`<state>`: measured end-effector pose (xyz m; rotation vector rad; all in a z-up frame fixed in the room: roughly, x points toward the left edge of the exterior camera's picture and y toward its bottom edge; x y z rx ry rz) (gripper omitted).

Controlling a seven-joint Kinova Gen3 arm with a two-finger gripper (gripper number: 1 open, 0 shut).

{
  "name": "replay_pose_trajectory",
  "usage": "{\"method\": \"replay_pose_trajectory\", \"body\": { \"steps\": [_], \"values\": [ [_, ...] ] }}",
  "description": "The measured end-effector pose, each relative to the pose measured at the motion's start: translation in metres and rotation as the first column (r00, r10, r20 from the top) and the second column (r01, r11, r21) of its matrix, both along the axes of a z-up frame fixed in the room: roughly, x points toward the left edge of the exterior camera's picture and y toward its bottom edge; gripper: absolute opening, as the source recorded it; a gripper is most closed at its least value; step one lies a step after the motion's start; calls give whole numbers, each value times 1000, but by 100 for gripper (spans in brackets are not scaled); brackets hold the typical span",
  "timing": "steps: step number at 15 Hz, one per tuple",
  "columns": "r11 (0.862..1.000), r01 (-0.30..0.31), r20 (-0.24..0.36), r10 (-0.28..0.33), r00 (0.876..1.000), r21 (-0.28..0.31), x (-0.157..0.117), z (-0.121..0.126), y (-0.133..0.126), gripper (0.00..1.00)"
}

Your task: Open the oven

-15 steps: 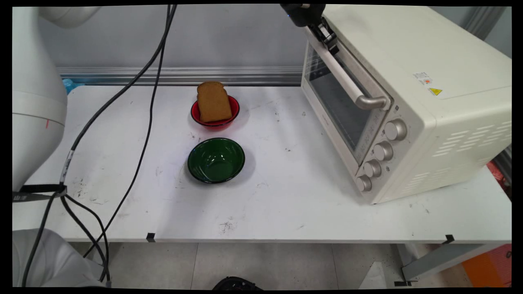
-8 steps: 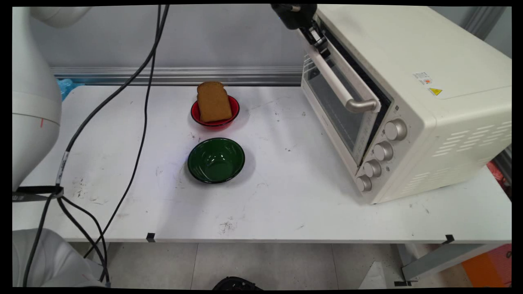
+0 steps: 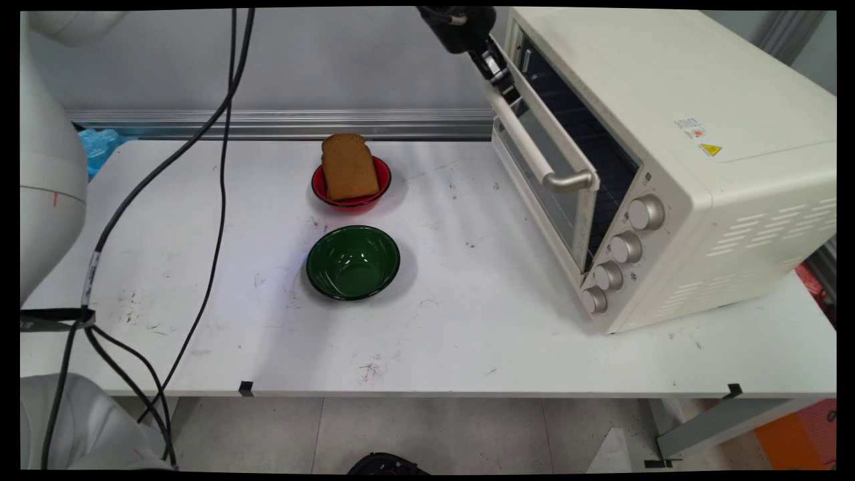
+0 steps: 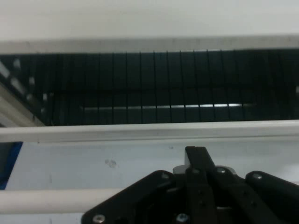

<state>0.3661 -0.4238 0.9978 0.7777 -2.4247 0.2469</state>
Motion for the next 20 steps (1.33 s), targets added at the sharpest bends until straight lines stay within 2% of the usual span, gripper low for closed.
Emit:
{"method": "replay_pose_trajectory", "body": {
  "steps": [8, 20],
  "values": [
    [1000, 4, 14, -4, 1000, 8, 10, -10, 15, 0],
    [1000, -14, 44, 13, 999, 11, 24, -42, 34, 0]
  ]
}}
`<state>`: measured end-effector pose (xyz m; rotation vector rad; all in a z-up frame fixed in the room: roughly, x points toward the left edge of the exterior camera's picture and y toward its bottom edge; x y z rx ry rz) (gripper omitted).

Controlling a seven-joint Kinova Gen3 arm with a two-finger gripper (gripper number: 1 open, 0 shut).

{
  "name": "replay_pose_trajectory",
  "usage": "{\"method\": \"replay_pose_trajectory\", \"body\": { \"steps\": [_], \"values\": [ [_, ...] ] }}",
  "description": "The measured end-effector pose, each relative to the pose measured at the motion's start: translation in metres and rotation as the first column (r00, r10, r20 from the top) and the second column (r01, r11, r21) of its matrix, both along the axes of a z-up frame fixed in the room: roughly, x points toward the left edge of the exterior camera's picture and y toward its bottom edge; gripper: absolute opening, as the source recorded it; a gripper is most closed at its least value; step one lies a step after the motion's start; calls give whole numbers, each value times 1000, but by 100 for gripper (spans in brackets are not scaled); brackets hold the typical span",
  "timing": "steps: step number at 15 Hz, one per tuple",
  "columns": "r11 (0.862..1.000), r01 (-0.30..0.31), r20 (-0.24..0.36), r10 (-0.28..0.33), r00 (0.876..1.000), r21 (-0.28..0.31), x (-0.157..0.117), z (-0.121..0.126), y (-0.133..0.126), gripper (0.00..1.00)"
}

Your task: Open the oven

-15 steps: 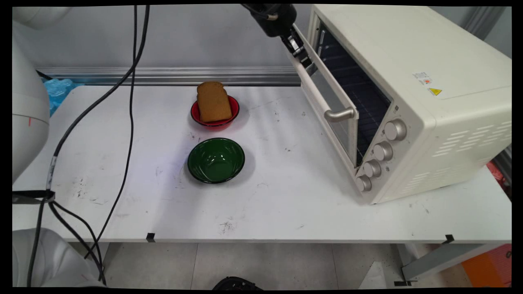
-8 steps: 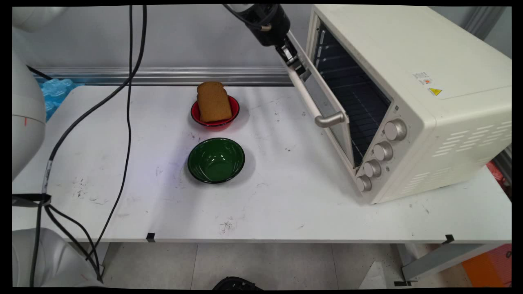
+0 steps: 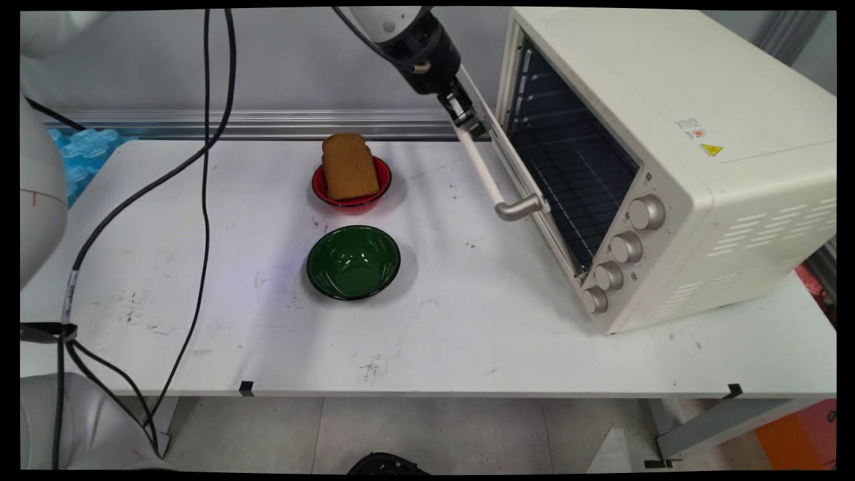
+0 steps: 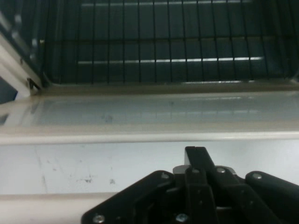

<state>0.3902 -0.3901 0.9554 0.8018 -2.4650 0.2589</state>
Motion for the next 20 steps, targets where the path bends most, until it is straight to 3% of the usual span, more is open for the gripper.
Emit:
{"method": "replay_pose_trajectory", "body": {
  "steps": [20],
  "values": [
    [999, -28, 71, 27, 997, 17, 35, -53, 36, 0]
  ]
}}
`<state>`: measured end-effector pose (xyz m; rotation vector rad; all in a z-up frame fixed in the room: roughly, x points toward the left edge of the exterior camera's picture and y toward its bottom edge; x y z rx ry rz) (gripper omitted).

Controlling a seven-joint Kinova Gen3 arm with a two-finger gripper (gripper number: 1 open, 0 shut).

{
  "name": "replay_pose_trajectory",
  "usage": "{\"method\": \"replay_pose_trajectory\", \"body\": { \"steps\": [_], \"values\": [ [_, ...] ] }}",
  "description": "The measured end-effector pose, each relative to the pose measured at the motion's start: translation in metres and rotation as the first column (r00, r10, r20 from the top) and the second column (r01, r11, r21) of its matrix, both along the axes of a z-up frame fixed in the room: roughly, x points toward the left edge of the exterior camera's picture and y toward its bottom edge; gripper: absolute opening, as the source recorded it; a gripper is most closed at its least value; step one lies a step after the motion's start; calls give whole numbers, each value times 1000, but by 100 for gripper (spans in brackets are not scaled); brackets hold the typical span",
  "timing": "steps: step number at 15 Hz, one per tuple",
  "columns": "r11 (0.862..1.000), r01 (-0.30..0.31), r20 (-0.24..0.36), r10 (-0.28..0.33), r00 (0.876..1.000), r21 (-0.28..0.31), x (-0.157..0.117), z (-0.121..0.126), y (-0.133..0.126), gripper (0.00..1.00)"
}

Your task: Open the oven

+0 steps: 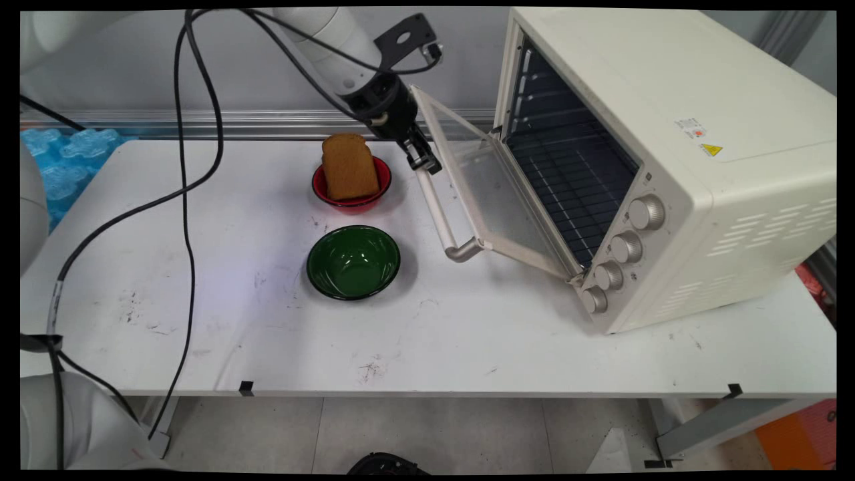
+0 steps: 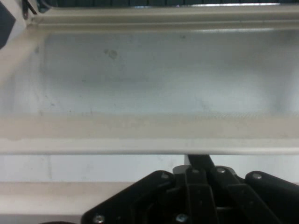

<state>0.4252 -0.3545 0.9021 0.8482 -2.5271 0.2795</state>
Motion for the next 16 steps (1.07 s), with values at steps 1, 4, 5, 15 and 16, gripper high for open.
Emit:
{"method": "replay_pose_trajectory", "body": {
  "steps": [1, 4, 5, 15, 16],
  "values": [
    [1000, 4, 1, -4, 1000, -1, 2, -4, 2, 0],
    [1000, 18, 5, -18, 1000, -2, 6, -15, 9, 0],
    [1000, 25, 6, -25, 1000, -2, 8, -19, 11, 0],
    [997, 71, 27, -71, 997, -1, 27, -42, 29, 0],
    [997, 74, 29, -74, 997, -2, 30, -41, 30, 0]
  ]
}}
